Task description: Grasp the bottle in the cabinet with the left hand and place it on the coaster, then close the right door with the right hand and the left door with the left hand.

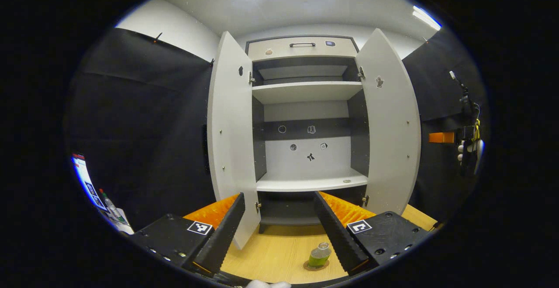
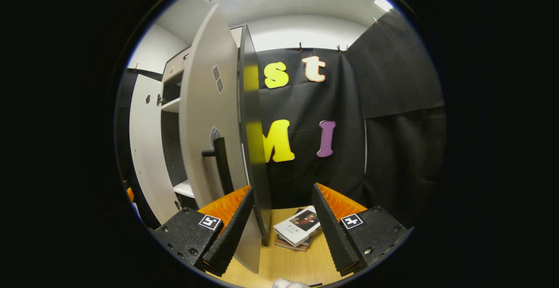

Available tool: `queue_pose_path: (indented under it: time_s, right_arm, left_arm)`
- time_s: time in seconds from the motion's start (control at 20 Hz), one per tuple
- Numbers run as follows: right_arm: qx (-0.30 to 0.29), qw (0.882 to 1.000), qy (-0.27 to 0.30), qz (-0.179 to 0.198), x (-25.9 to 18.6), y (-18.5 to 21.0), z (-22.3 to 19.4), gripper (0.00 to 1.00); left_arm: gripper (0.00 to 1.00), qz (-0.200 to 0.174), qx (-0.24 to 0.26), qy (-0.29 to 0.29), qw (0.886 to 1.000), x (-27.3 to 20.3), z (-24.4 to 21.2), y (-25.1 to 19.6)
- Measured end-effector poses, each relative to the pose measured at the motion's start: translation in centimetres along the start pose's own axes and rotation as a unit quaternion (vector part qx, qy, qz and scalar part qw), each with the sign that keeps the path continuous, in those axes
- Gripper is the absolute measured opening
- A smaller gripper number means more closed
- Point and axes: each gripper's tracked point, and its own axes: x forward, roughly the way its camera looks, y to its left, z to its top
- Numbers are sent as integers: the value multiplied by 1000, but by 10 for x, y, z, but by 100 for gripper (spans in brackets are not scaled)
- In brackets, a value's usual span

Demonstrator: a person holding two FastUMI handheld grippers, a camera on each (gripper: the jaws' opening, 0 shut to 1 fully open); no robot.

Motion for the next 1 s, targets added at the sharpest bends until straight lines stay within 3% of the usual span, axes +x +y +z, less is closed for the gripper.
queue_pose_path:
  time_s: [0.45, 0.6, 0.85, 1.0]
  right_arm:
    - [-27, 991, 20, 129, 30, 35, 7, 80]
    - [-52, 988, 29, 143, 32, 39, 10, 80]
    - [-42, 985, 52, 161, 30, 60, 4, 80]
    - [-50, 986, 55, 152, 29, 73, 3, 80]
  left_arm:
    - [96, 38, 3, 12, 999, 4, 0, -36]
    - [96, 43, 9, 13, 999, 8, 4, -41]
    - [96, 33, 12, 10, 999, 15, 7, -47]
    - [96, 20, 7, 8, 1000, 21, 4, -46]
